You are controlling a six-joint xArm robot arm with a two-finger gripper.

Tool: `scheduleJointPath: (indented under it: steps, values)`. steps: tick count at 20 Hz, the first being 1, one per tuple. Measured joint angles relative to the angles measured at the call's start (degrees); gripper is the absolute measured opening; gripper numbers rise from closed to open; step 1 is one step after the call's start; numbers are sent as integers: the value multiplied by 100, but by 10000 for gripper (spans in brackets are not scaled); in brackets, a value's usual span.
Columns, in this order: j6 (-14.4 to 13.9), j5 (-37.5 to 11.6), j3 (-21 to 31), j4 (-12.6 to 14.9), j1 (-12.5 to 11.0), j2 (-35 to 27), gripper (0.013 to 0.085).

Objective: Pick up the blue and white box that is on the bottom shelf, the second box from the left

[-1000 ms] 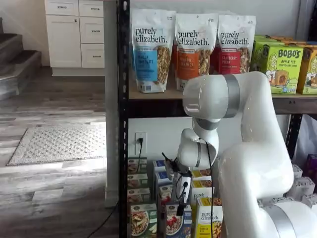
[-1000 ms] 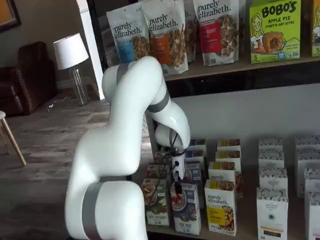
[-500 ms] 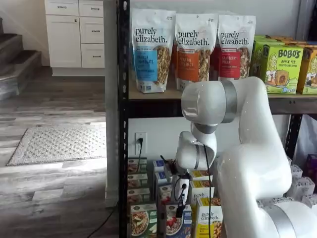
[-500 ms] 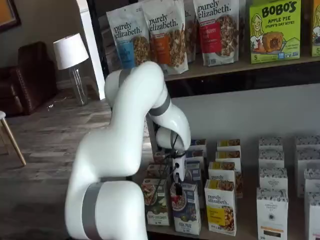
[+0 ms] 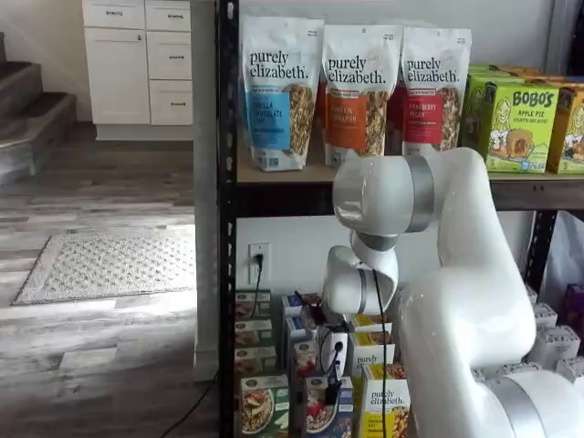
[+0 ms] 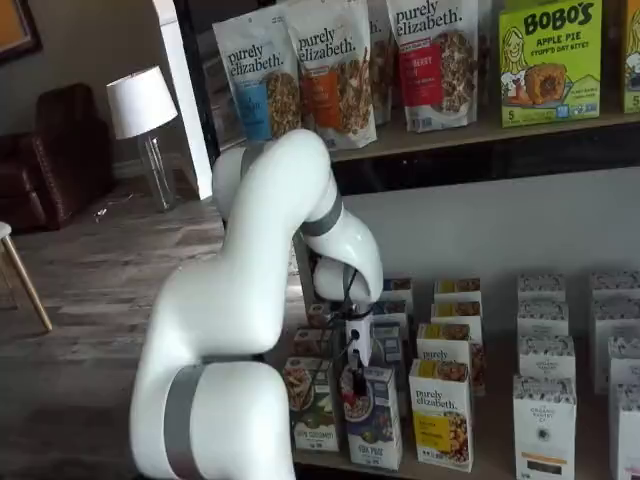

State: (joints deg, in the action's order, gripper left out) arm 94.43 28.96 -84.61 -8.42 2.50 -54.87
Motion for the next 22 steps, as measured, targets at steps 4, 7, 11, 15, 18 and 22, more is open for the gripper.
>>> scheduleJointPath:
  steps: [4,7,11,15,18,22]
  values:
    - [-132,-41,-51,151,4,-71,850]
    - [-228,-84,-72,262,5,-119,850]
    - [-297,-82,-101,350,-1,-178,850]
    - [-300,-39,-128,369,-15,-212,850]
    - [-285,9,-154,365,-29,-231,850]
    - [-293,35,-179,383,-36,-256,850]
